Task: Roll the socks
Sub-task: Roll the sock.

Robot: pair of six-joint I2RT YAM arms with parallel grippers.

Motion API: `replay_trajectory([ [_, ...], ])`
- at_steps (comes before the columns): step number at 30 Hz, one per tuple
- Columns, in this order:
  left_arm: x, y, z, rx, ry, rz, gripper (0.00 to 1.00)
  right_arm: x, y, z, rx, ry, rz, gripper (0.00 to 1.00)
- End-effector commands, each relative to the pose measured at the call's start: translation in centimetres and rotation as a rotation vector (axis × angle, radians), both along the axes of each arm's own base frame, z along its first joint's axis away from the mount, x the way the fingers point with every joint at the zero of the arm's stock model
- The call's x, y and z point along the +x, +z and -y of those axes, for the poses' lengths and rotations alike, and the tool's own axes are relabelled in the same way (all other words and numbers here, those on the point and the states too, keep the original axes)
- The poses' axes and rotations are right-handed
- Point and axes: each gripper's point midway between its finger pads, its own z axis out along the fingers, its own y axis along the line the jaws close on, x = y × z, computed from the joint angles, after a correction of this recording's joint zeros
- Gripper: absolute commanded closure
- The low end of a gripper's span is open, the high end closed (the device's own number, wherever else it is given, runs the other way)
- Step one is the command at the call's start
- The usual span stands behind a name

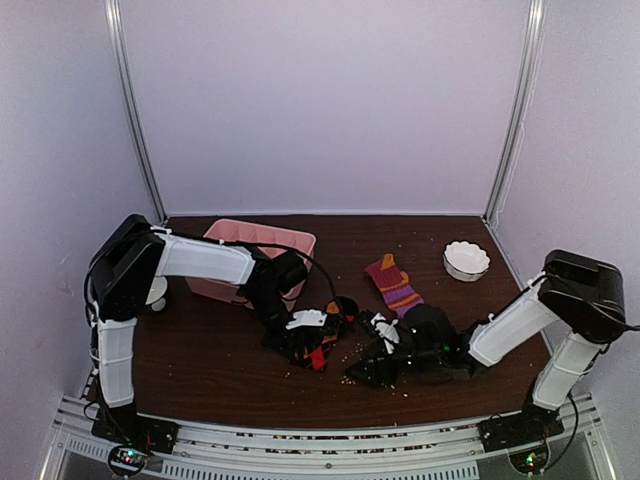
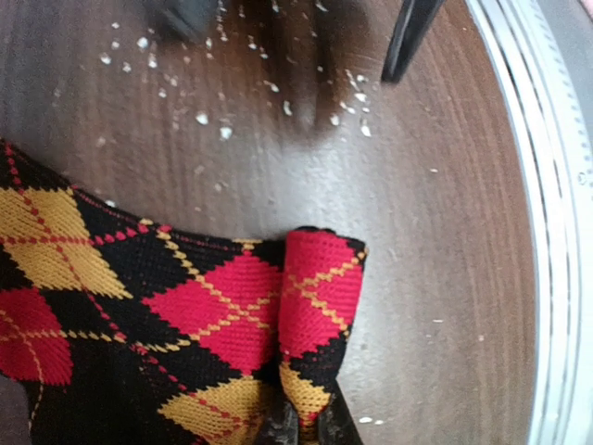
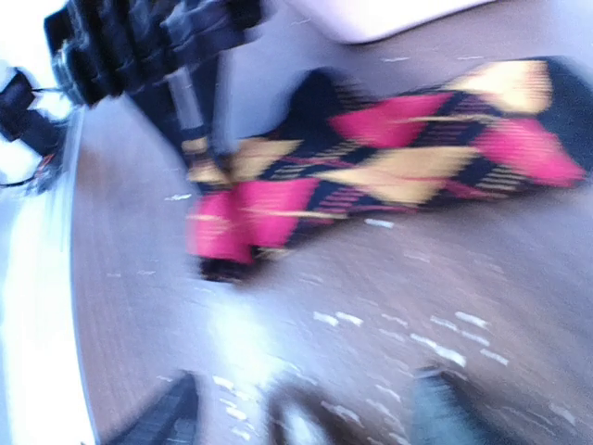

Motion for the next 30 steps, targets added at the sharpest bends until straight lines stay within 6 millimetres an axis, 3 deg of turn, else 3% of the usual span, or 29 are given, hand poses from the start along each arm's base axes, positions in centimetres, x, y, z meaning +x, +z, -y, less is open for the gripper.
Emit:
replay_trajectory([
  [1, -1.7, -0.4, -1.4, 0.096, 0.038, -0.130, 1.00, 3.4, -1.1, 7.0, -0.280, -0.332, 0.205, 0.01],
  [4, -1.8, -0.2, -1.3, 0.103, 0.058, -0.164, 1.00, 6.1, 2.9, 11.0, -0.275, -0.609, 0.346, 0.00],
  [6, -1.8, -0.6, -1.4, 0.115, 0.066, -0.173, 1.00, 7.2, 3.6, 13.9, -0.288, -0.809, 0.349, 0.00],
  [7, -1.8, -0.8, -1.5, 0.122, 0.071, -0.176, 1.00, 7.4, 3.9, 14.2, -0.275, -0.856, 0.338, 0.00],
  [9, -1.7, -1.3, -1.6, 0.138, 0.083, -0.184, 1.00, 6.7, 3.9, 11.8, -0.227, -0.698, 0.346, 0.00],
  [11, -1.5, -1.6, -1.7, 0.144, 0.100, -0.192, 1.00, 5.0, 3.7, 8.6, -0.196, -0.478, 0.382, 0.01],
  [14, -1.3, -1.8, -1.9, 0.141, 0.127, -0.225, 1.00, 2.4, 3.1, 5.7, -0.236, -0.296, 0.492, 0.01],
  [18, -0.7, -2.1, -2.2, 0.147, 0.171, -0.260, 1.00, -3.0, 3.5, 1.2, -0.162, 0.003, 0.649, 0.19],
  [20, -0.3, -2.3, -2.4, 0.154, 0.194, -0.263, 1.00, -4.3, 3.0, -0.7, -0.195, 0.093, 0.701, 0.28],
  [30, 0.1, -3.1, -2.8, 0.200, 0.224, -0.254, 1.00, -4.5, 1.6, -7.6, -0.291, 0.297, 0.813, 0.53],
])
